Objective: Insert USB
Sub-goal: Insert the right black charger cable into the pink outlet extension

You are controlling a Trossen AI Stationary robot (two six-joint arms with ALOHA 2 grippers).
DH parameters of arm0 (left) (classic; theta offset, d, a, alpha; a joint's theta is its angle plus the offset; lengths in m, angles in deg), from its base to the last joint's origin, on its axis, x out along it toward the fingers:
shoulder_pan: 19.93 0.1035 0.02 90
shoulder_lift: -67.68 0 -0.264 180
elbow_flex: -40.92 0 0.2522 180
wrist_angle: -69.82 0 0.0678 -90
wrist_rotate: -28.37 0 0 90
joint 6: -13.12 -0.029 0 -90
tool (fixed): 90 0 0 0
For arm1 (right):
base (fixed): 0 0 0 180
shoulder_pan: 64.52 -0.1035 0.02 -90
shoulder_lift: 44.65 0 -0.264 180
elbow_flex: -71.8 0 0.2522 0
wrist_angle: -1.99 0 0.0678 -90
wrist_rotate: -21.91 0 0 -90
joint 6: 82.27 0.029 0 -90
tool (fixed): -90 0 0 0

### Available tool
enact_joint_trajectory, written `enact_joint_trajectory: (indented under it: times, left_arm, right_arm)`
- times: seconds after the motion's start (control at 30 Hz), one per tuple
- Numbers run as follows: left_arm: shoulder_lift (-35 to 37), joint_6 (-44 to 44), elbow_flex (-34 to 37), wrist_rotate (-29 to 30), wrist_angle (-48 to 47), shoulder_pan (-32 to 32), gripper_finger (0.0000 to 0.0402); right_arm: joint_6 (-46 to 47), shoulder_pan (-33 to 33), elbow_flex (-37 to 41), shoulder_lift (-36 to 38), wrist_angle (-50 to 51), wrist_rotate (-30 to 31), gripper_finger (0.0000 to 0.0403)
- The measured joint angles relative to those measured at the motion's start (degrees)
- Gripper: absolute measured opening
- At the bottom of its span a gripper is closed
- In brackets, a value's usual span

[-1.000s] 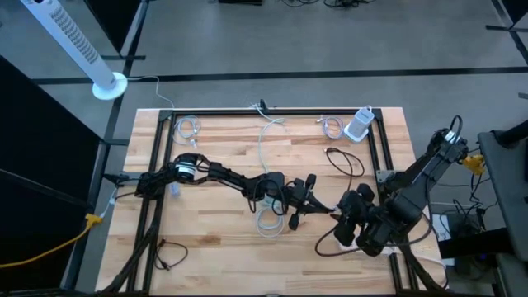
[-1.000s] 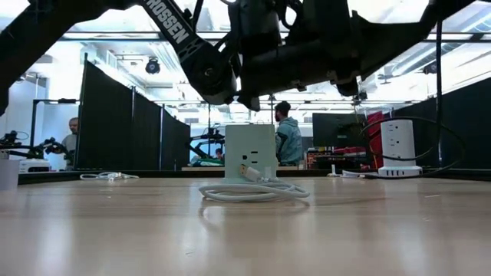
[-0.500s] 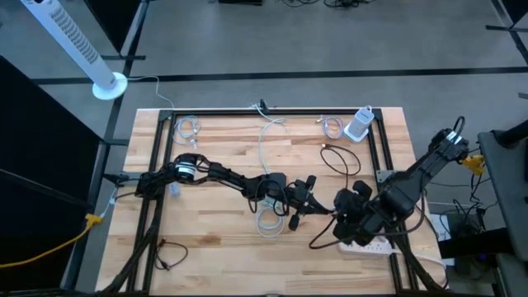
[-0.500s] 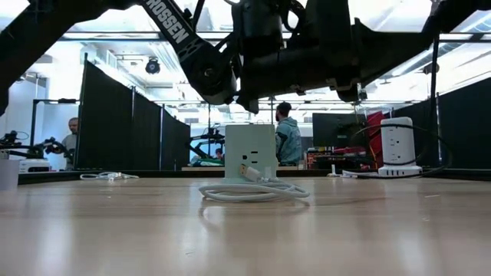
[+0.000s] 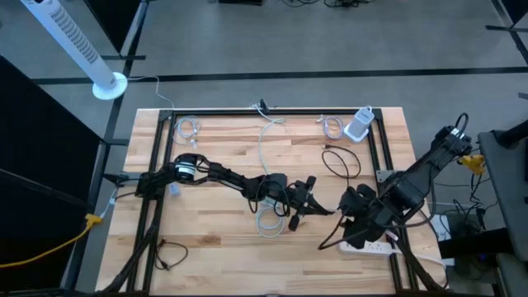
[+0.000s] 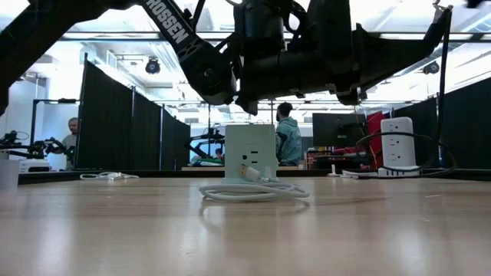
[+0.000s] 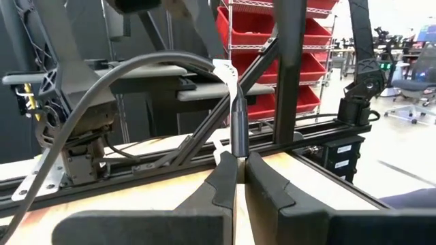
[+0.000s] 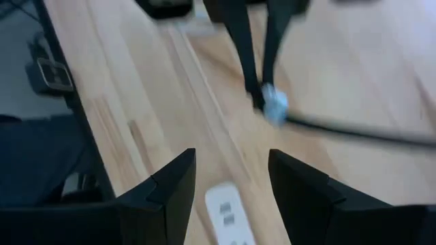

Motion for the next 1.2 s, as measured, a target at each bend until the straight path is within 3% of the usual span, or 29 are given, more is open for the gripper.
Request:
enact_joint_trajectory:
  times: [0.2, 0.47, 1.2]
  left_arm:
    - [0.0, -0.1, 0.0, 0.21, -0.12, 0.04, 0.0005]
    - [0.0, -0.12, 0.0, 3.9, -2.69, 0.12, 0.0005]
    - [0.0, -0.03, 0.0, 7.38, -5.13, 0.94, 0.0005]
  right_arm:
    - [-8.36, 3.18, -0.47, -0.04, 0.33, 5.59, 0.0168]
    - [-19.04, 10.16, -0.03, -0.09, 0.78, 1.11, 0.0169]
    - [-18.38, 10.9, 8.7, -0.15, -3.13, -0.79, 0.0171]
